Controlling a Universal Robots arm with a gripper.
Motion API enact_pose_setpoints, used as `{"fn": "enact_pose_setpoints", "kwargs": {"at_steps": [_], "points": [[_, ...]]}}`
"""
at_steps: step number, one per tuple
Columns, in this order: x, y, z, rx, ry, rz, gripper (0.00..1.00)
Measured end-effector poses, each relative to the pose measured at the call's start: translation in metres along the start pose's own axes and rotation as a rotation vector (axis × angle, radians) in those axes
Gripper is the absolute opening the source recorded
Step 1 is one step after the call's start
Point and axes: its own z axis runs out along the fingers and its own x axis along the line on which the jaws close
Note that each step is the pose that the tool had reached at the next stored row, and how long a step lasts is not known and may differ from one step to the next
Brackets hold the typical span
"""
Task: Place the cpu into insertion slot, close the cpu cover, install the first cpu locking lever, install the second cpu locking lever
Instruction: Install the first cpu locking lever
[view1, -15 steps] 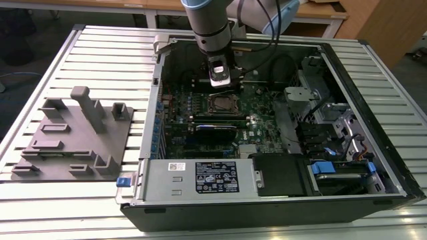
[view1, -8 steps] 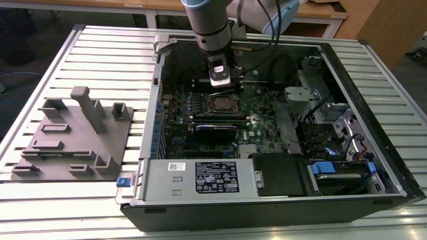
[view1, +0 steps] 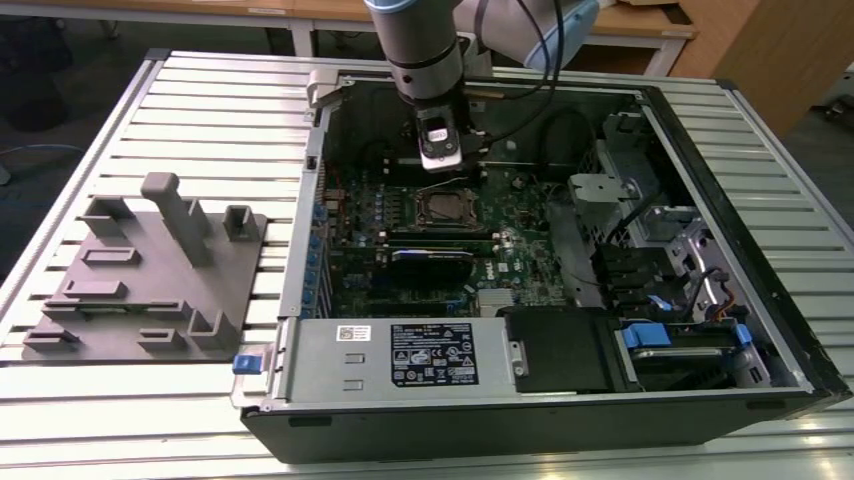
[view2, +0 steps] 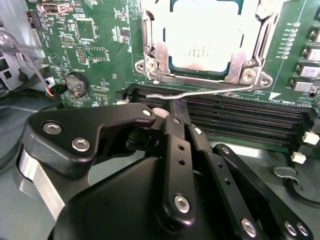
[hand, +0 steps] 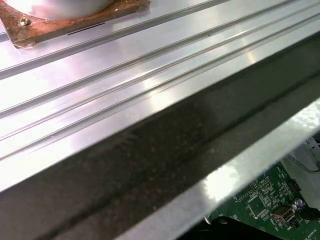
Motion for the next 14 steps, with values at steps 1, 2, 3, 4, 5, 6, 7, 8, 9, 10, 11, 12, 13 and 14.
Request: {"fn": "enact_pose_setpoints", "kwargs": {"at_steps": [1, 2, 3, 4, 5, 6, 7, 8, 9, 10, 11, 12, 13, 14], "points": [[0.0, 0.0, -0.0001, 0.0002, 0.0001, 0.0, 0.11], [0.0, 0.0, -0.0002, 0.0003, 0.0001, 0.0, 0.11], [-0.0001, 0.0002, -0.0008, 0.0003, 0.0001, 0.0, 0.11], [-0.0003, 0.0003, -0.0013, 0.0003, 0.0001, 0.0, 0.11], [-0.0003, 0.0003, -0.0013, 0.0003, 0.0001, 0.0, 0.11], [-0.0003, 0.0003, -0.0014, 0.0004, 0.0001, 0.0, 0.11], [-0.0003, 0.0004, -0.0017, 0.0006, 0.0002, 0.0, 0.11], [-0.0004, 0.0004, -0.0021, 0.0008, 0.0002, 0.0, 0.11], [-0.0005, 0.0005, -0.0025, 0.0007, 0.0002, 0.0, 0.11], [-0.0006, 0.0007, -0.0028, 0.0004, 0.0001, 0.0, 0.11], [-0.0007, 0.0008, -0.0034, 0.0004, 0.0001, 0.0, 0.11], [-0.0008, 0.001, -0.004, 0.0004, 0.0001, 0.0, 0.11], [-0.0009, 0.0012, -0.0047, 0.0004, 0.0001, 0.0, 0.11], [-0.0011, 0.0014, -0.0055, 0.0004, 0.0001, 0.0, 0.11]]}}
